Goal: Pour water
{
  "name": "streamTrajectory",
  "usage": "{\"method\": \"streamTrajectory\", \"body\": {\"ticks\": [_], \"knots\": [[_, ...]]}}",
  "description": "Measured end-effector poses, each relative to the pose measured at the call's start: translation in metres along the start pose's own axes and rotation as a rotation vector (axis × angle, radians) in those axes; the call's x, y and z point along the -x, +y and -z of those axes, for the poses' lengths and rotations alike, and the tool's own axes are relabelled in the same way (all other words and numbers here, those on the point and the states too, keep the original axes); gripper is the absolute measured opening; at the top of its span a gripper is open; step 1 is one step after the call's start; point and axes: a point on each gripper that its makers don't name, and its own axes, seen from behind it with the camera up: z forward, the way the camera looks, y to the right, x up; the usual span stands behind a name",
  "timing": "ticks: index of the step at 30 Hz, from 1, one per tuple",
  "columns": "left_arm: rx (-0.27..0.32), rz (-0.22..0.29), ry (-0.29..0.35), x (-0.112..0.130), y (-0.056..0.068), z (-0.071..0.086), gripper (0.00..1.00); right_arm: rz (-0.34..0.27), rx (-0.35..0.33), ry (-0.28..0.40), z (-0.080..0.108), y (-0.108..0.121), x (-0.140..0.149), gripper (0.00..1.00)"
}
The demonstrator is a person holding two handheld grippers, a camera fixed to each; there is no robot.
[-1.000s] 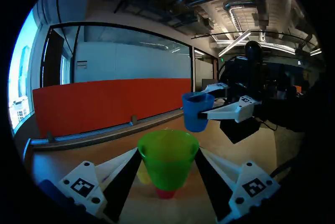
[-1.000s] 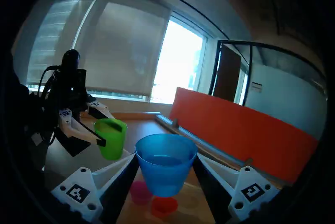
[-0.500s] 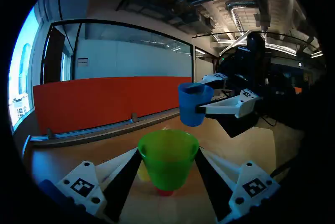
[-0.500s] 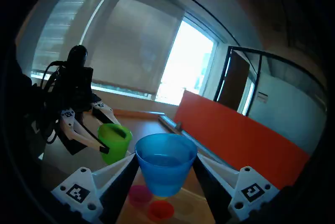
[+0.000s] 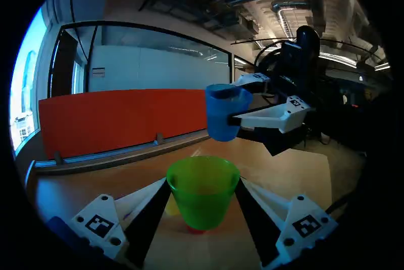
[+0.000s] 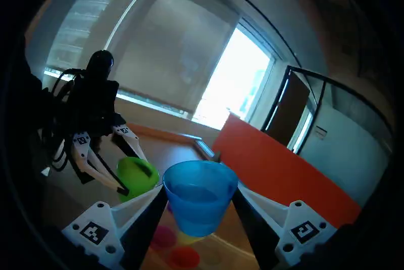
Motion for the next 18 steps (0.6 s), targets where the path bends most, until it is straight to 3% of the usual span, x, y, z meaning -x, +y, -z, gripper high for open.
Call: {"method": "streamTrajectory", "body": {"ticks": [18], "knots": [[0.003,0.007,-0.001,0.006,0.000,0.001,0.87,0.113,-0.019,0.000,-0.013,-0.002,-0.019,0.89]]}}
